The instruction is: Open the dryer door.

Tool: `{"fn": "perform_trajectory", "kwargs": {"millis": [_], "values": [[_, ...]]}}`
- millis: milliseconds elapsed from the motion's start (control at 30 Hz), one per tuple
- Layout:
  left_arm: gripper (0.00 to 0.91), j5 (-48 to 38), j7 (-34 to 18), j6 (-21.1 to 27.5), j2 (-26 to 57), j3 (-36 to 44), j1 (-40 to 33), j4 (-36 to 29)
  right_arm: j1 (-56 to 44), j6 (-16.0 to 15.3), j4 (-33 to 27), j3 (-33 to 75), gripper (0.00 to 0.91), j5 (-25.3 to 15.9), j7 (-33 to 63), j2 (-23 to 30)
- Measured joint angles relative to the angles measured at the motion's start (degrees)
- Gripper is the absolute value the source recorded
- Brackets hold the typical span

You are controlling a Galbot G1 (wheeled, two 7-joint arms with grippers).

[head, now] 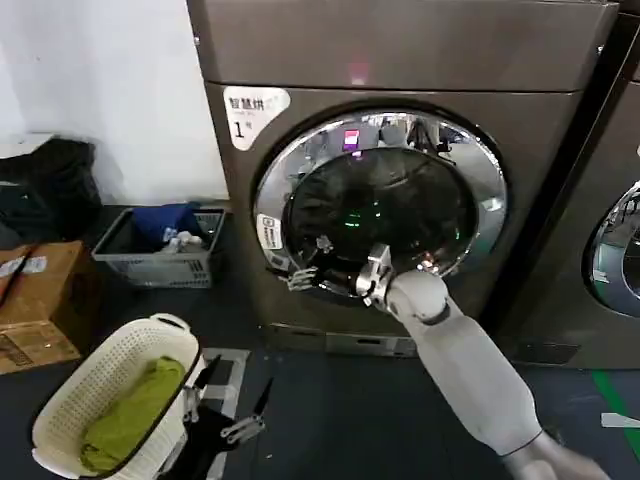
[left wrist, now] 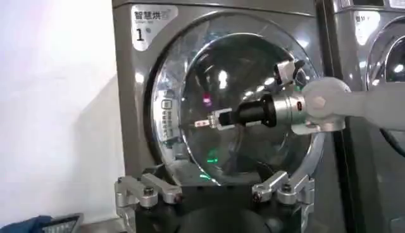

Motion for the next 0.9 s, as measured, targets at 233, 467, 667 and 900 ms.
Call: {"fn": "perform_trajectory", "kwargs": {"millis": [233, 467, 667, 900], "values": [[0.907, 0.31, 0.04, 0.67, -0.12, 0.07, 0.1, -0.26, 0.47, -0.07, -0.23, -0.48, 0.907, 0.12, -1.03, 0.51], [0.907, 0.41, -0.09, 3.68, -0.08, 0.11, 0.1, -1.06, 0.27, -0.41, 0.28, -0.02, 0.907, 0.56, -4.78, 0.19], [0.907, 0.26, 0.27, 2.73, -0.1, 0.13, -0.44, -0.84, -0.95, -0.56, 1.83, 1.03, 0.907, 0.54, -8.77, -1.07], [0.907, -0.68, 0.52, 2.54, -0.1, -0.4, -1.5, -0.47, -2.73, -0.63, 4.45, 1.93, 0.907, 0.32, -12.68, -2.95]]}}
